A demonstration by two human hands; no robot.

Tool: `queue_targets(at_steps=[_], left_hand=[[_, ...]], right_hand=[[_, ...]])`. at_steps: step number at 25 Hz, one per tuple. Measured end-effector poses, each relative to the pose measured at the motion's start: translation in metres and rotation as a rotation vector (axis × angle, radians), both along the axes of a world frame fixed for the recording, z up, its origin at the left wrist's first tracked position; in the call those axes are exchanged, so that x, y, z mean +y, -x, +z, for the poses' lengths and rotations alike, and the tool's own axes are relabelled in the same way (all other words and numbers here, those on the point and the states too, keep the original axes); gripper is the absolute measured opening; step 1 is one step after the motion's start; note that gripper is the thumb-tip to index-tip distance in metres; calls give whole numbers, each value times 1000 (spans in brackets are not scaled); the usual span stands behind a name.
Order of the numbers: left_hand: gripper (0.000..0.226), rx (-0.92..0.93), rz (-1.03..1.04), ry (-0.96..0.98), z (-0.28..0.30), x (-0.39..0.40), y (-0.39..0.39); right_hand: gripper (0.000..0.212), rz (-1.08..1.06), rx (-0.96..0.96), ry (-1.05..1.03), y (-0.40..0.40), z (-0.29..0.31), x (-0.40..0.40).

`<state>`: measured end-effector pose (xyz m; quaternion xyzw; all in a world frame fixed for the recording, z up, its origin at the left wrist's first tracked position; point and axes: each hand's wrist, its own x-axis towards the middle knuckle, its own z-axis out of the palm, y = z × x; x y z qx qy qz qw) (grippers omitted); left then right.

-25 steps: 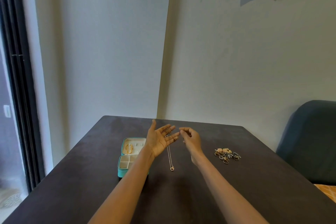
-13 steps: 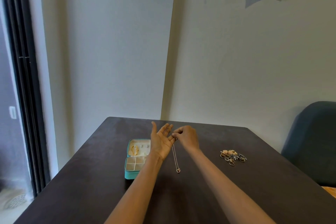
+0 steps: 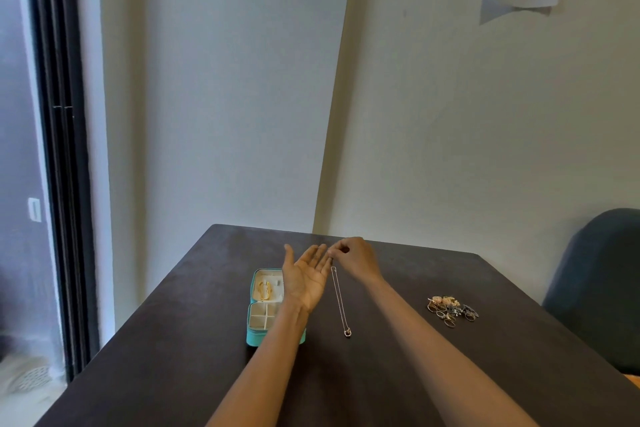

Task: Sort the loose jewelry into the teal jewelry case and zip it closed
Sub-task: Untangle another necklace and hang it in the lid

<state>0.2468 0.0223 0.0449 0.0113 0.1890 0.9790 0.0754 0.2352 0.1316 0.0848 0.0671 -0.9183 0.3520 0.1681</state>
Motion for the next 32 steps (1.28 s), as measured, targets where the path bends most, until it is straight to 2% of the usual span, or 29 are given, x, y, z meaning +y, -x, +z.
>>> queue_targets(at_steps=[3,5,8,11,15,17,18,20,22,24,26,30,32], left_hand=[[78,-21,-68,7,3,-14,2],[79,0,-89,1,5,-25,5],[77,53,-120,37,11,-44,11],[58,67,-96,152,16,-68,20],[22,20,28,395,22,-101,33],[14,35,89,652,20,-113,36],[13,27,143,845,17,-117,38],[18,-44,295,1260,1,-123,43],[42,-100,379,1531,-19,-125,45],[56,-106,317,1592,-36,-122,46],[61,-120,233,1603,-47,-116,47],[59,-153,212,1674,-56,-115,57],[58,-197,233,1627,-58,-119,58]], right_hand=[[11,48,-55,265,5,6,-8],[17,81,-104,391,11,9,-16],[23,125,-133,438,19,20,-29],[22,122,-117,381,28,28,-41],[13,125,-96,302,36,29,-52],[12,119,-83,259,37,26,-56],[12,116,-76,251,37,25,-58],[12,113,-79,248,37,21,-60],[12,122,-92,235,35,16,-61],[11,145,-104,222,35,9,-64],[11,173,-122,217,34,2,-67],[12,191,-140,199,32,-12,-70],[12,182,-141,181,30,-17,-70]])
